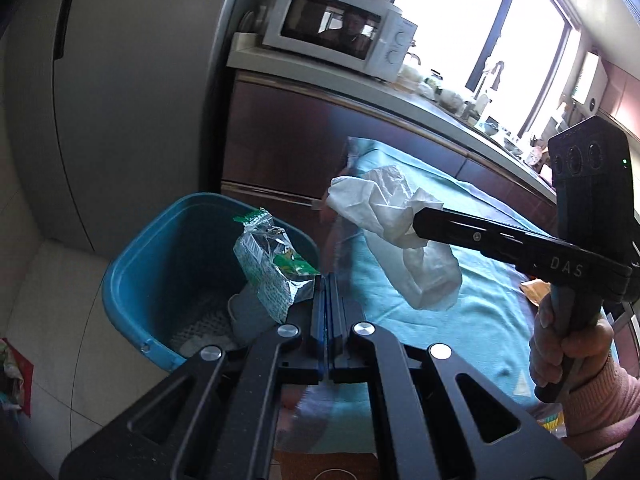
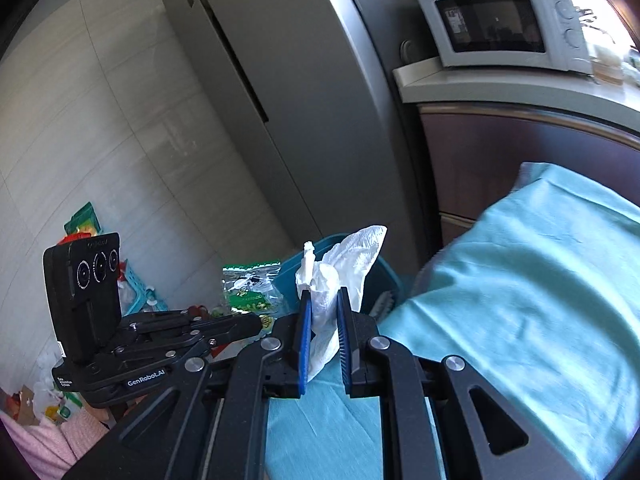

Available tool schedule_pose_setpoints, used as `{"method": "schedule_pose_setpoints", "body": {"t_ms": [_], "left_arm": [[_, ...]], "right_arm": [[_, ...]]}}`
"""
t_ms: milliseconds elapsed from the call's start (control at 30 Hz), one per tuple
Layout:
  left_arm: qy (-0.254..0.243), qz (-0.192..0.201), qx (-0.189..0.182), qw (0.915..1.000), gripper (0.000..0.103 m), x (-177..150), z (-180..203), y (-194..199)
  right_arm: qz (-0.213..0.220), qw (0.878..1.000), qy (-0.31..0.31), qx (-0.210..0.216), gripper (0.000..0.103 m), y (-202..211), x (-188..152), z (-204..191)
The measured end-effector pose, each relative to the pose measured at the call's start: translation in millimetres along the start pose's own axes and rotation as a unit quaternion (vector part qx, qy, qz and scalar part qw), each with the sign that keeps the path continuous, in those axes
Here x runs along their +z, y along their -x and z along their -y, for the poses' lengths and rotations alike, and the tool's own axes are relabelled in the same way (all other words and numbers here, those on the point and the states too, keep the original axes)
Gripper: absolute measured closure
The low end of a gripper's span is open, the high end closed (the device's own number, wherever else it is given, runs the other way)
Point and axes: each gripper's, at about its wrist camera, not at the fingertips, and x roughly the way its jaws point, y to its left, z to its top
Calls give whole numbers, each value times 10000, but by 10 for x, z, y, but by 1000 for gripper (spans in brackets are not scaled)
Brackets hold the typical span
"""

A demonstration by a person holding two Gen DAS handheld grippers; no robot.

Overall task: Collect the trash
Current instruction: 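Open both grippers over the teal bin to drop wrapper and tissue, then swing both tools back over the table toward the paper cup and snack bag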

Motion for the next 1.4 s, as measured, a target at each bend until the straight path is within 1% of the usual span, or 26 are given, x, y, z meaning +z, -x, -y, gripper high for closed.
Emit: {"method": "schedule_pose_setpoints", "body": {"t_ms": [400,567,800,900,1033,1133,1200,1267,1333,1400], "left_arm": [[336,-247,380,9984,102,-23,-409,-274],[468,-351,517,9969,102,-34,-562,-397],[596,-484,654,9949,102,-74,-729,-557],[607,-539,687,9943,100,-88,-760,-620],[682,-586,707,9934,99,-90,-789,-686],[751,-552,707,9931,90,-93,-814,-688],[740,-461,704,9937,79,-90,-795,-648],[717,-363,721,9942,72,-96,-767,-588],[697,-267,708,9947,67,-100,-733,-526],[682,-183,669,9953,62,-105,-694,-461]], "right_arm": [[-513,9986,88,8,92,-538,36,-127],[-695,9976,72,-32,92,-778,117,-128],[-909,9957,67,-134,88,-974,105,-162],[-984,9950,57,-175,81,-1014,85,-180],[-940,9953,76,-208,79,-1002,63,-194],[-898,9957,91,-233,77,-982,45,-194],[-841,9959,144,-292,75,-941,21,-216],[-761,9961,240,-375,74,-864,-10,-262],[-656,9963,362,-428,68,-771,-36,-311],[-557,9959,511,-497,68,-680,-66,-357]]}}
